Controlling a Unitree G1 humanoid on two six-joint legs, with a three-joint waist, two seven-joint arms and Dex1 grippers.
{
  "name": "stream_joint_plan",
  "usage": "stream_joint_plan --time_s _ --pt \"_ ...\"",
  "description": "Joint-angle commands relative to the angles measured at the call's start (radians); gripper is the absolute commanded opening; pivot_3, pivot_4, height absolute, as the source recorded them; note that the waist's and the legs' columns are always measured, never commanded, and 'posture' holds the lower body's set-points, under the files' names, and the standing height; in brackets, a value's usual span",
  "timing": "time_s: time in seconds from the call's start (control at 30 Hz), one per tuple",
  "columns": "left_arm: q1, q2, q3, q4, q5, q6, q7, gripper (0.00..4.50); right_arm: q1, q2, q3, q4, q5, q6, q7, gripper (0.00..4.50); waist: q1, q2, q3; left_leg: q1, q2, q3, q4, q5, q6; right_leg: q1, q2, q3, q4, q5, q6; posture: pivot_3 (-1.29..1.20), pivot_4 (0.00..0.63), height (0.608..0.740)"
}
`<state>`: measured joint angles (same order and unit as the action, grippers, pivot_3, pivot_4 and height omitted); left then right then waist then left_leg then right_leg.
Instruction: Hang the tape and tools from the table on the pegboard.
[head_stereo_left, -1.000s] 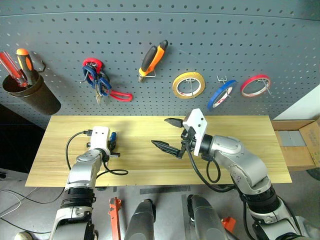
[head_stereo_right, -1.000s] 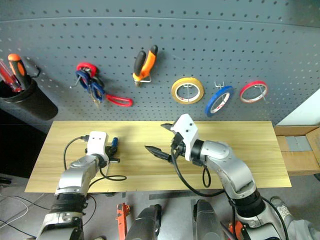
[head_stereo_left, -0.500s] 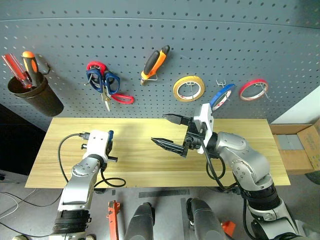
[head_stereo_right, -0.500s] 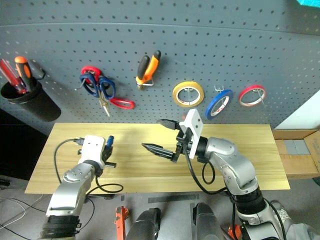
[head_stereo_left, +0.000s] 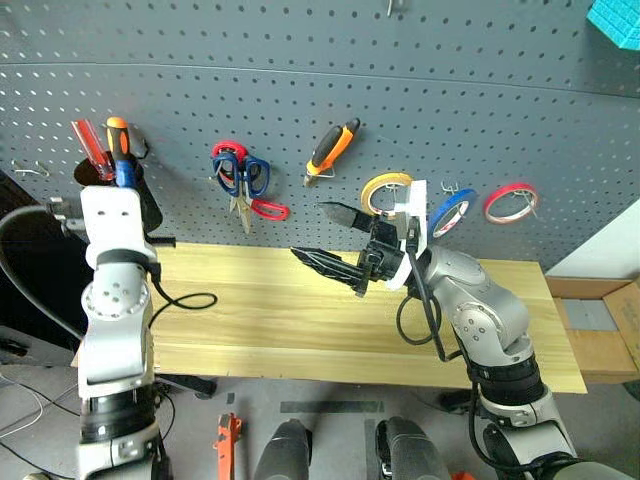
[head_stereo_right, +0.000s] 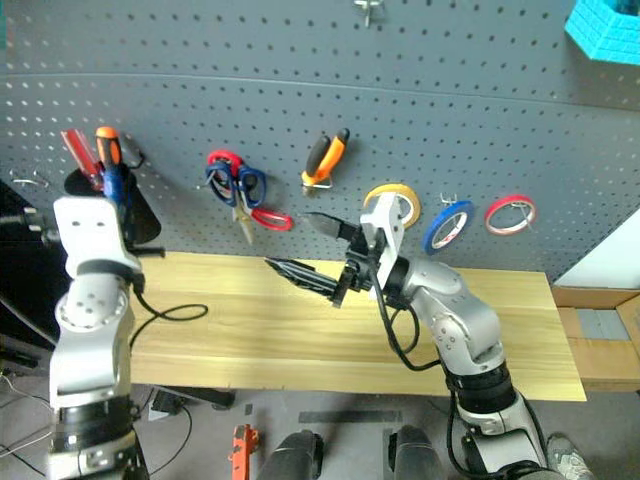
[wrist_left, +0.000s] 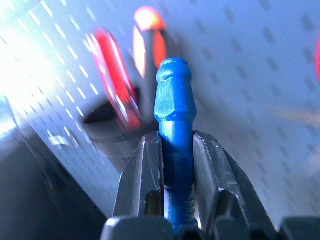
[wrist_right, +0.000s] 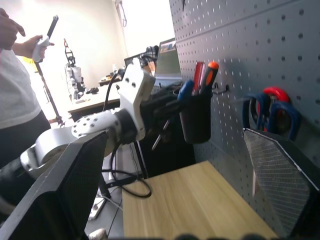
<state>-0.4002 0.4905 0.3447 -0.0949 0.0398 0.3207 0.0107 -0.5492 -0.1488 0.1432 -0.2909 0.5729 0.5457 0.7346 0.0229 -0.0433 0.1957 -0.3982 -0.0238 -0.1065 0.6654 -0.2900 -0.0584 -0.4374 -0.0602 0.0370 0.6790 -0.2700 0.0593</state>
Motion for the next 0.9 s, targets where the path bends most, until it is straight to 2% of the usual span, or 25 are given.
stream_joint_plan --time_s 0.03,0.27,0.4,0.8,0.9 --pt "-0.102 0.048 0.011 0.065 -0.003 -0.089 -0.005 0.49 -0.022 0.015 -0.025 -0.02 0.032 -0.011 -0.018 4.5 -0.001 -0.001 0.0 0.0 0.0 0.0 0.0 0.0 0.0 0.0 0.0 0.0 0.0 0.0 0.0 0.09 0.127 0.74" --pt "-0.329 0.086 -0.001 0.301 -0.016 -0.197 0.003 0.49 -0.05 0.045 -0.029 -0.022 0.055 0.0 -0.051 4.5 -0.009 -0.001 -0.001 0.0 0.0 0.0 0.001 0.001 -0.001 0.0 0.001 0.0 0.001 0.0 0.0 0.07 0.142 0.74" --pt "-0.4 0.097 0.011 0.396 -0.033 -0.232 0.007 0.49 -0.056 0.044 -0.017 -0.026 0.061 0.006 -0.052 4.5 -0.027 -0.001 -0.001 0.0 0.001 0.0 0.001 0.001 -0.001 -0.001 0.001 0.0 0.002 0.0 0.0 0.06 0.147 0.74" --pt "-0.443 0.177 0.029 0.484 -0.046 -0.306 0.015 0.49 -0.033 0.039 -0.002 -0.049 0.07 0.015 -0.065 4.5 -0.056 -0.001 -0.001 0.0 0.001 -0.002 0.005 0.001 0.0 -0.001 0.001 0.0 0.006 0.0 -0.001 0.07 0.16 0.74" --pt "-0.47 0.176 0.035 0.496 -0.088 -0.309 -0.006 0.49 -0.033 0.042 0.003 -0.042 0.065 0.011 -0.063 4.5 -0.057 -0.001 -0.001 0.001 0.001 -0.002 0.007 0.001 0.0 -0.002 0.001 0.001 0.01 0.0 -0.001 0.08 0.155 0.74"
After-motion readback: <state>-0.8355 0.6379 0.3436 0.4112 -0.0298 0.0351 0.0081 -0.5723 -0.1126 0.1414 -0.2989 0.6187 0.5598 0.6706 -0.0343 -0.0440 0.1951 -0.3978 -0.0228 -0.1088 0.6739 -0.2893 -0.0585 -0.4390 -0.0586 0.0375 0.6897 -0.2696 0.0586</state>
